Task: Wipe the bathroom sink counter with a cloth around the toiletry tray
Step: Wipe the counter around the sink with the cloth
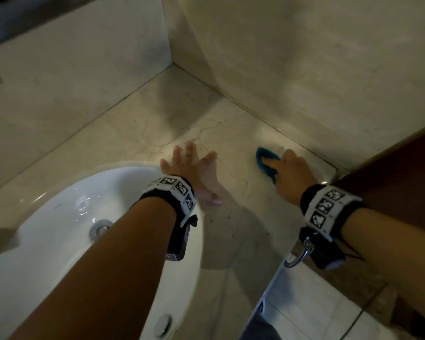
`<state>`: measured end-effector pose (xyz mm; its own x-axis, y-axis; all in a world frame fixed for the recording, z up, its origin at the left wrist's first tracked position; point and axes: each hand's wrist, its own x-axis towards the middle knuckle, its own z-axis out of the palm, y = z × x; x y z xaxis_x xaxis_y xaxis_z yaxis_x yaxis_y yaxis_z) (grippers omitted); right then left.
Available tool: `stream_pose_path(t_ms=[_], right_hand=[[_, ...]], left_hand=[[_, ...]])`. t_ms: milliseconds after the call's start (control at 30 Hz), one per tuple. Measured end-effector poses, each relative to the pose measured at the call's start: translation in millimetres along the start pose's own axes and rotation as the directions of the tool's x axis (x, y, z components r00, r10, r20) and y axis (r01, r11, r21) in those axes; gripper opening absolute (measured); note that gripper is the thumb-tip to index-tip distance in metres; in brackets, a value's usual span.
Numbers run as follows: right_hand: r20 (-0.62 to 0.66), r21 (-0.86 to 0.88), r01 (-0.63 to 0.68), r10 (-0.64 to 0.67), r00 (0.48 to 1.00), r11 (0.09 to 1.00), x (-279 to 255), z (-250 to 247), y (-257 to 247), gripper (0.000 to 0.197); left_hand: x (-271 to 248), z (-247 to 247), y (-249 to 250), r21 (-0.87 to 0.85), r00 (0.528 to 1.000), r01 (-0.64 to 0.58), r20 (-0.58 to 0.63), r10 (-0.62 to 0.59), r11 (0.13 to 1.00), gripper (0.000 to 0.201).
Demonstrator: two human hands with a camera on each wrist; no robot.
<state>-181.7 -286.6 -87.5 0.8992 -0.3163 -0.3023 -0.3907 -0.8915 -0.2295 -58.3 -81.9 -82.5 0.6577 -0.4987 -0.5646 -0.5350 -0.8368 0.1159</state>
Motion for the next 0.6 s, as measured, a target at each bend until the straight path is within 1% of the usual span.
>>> stream_pose_path(t_ms=[133,200,233,300,367,400,467,500,533,600], right_hand=[[-0.018,0.111,0.204,-0.203,0.979,0.973,-34,21,-8,0.053],[-0.062,0.143,0.25,-0.243,0.968,0.958,-28,22,2,0.049],[-0.096,0.141,0.227,-0.215,0.972,0.964,-18,19,10,0.047],[-0.15,0.132,0.083,-0.063,0.987,0.988,3,8,28,0.042],[-0.156,0.079,-0.065,0.077,0.985,0.995,19,-3,44,0.041],[-0.15,0.044,-0.097,0.102,0.983,0.994,22,-6,47,0.043],[-0.128,0.035,-0.107,0.11,0.986,0.994,16,-7,39,0.045],[-0.108,0.038,-0.089,0.092,0.99,0.995,7,-5,31,0.047],[-0.094,0.043,-0.049,0.053,0.994,0.998,-3,0,22,0.048],[-0.068,0.073,0.082,-0.077,0.995,0.994,-26,11,9,0.052]], left_hand=[[6,0,1,0.024,0.999,0.026,-0.022,-0.025,0.999,0.122],[7,-1,1,0.022,0.999,0.037,-0.004,-0.037,0.999,0.123],[7,-1,1,0.019,0.999,0.04,0.004,-0.04,0.999,0.124],[6,-2,1,0.015,0.999,0.046,0.017,-0.047,0.999,0.125],[6,-2,0,0.004,0.998,0.05,0.03,-0.05,0.999,0.126],[5,-3,-1,-0.004,0.998,0.05,0.036,-0.049,0.999,0.126],[5,-4,0,-0.017,0.998,0.049,0.041,-0.048,0.999,0.126],[5,-5,1,-0.019,0.998,0.048,0.039,-0.047,0.999,0.127],[5,-5,1,-0.018,0.998,0.047,0.035,-0.047,0.999,0.127],[5,-5,2,-0.014,0.998,0.05,0.027,-0.049,0.999,0.127]])
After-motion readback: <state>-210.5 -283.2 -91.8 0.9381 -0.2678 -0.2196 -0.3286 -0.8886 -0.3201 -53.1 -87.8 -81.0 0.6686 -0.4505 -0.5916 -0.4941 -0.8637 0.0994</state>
